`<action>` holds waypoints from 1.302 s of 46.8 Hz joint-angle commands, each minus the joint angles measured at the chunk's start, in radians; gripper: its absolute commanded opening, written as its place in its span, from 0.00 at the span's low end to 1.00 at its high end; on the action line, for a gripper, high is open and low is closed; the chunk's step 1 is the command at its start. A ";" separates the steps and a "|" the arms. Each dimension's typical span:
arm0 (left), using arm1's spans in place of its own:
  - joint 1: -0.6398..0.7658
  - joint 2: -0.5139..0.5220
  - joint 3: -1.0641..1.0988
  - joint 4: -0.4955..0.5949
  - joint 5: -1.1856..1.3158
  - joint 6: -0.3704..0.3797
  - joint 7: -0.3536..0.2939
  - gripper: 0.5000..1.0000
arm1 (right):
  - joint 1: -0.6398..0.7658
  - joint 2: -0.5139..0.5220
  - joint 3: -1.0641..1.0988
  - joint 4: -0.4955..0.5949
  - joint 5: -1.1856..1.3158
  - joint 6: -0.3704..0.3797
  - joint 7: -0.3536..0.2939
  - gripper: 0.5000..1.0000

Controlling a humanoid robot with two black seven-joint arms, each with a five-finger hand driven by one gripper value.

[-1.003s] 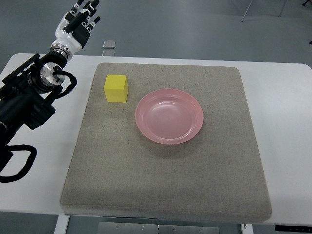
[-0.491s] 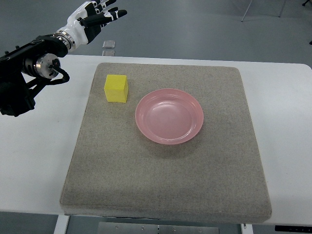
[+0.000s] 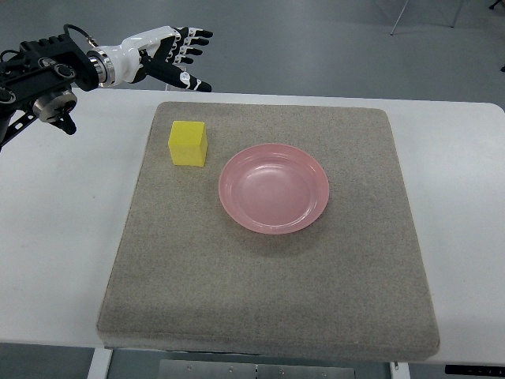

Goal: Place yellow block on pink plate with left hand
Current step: 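Swing the left hand out and lower it over the yellow cube, then close the left hand fingers around the yellow cube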

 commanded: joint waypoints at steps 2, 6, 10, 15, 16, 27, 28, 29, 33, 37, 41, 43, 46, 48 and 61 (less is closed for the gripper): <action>-0.029 0.008 0.000 -0.008 0.163 -0.033 -0.005 0.98 | 0.001 0.000 0.000 0.000 0.000 0.000 0.000 0.85; -0.064 0.034 0.000 -0.003 0.272 -0.079 -0.012 0.98 | 0.001 0.000 0.000 0.000 0.000 0.000 0.000 0.85; -0.078 0.048 0.002 -0.002 0.355 -0.102 -0.015 0.98 | 0.001 0.000 0.000 0.000 0.000 0.000 0.000 0.85; -0.092 0.047 0.005 0.008 0.431 -0.122 -0.046 0.98 | 0.001 0.000 0.000 0.000 0.000 0.001 0.000 0.85; -0.092 0.045 0.009 0.008 0.448 -0.125 -0.055 0.98 | 0.001 0.000 0.000 0.000 0.000 0.000 0.000 0.85; -0.089 0.030 0.086 -0.003 0.511 -0.130 -0.100 0.97 | 0.001 0.000 -0.001 0.000 0.000 0.001 0.000 0.85; -0.090 0.028 0.098 -0.003 0.517 -0.133 -0.106 0.97 | 0.001 0.000 0.000 0.000 0.000 0.000 0.000 0.85; -0.090 0.027 0.113 -0.002 0.527 -0.133 -0.115 0.96 | 0.001 0.000 0.000 0.000 0.000 0.001 0.000 0.85; -0.093 0.024 0.163 0.000 0.580 -0.128 -0.150 0.95 | -0.001 0.000 0.000 0.000 0.000 0.001 0.000 0.85; -0.086 0.021 0.167 0.002 0.605 -0.116 -0.155 0.95 | 0.001 0.000 0.000 0.000 0.000 0.000 0.000 0.85; -0.080 -0.001 0.167 0.012 0.605 -0.090 -0.153 0.95 | 0.001 0.000 0.000 0.000 0.000 0.000 0.000 0.85; -0.072 -0.021 0.167 0.035 0.603 -0.061 -0.152 0.95 | 0.001 0.000 0.000 0.000 0.000 0.001 0.000 0.85; -0.047 -0.048 0.164 0.086 0.599 -0.035 -0.153 0.95 | -0.001 0.000 0.000 0.000 0.000 0.000 0.000 0.85; -0.040 -0.068 0.163 0.113 0.594 -0.035 -0.152 0.95 | -0.001 0.000 0.000 0.000 0.000 0.000 0.000 0.85; -0.038 -0.082 0.164 0.129 0.590 -0.085 -0.153 0.95 | -0.001 0.000 0.000 0.000 0.000 0.000 0.000 0.85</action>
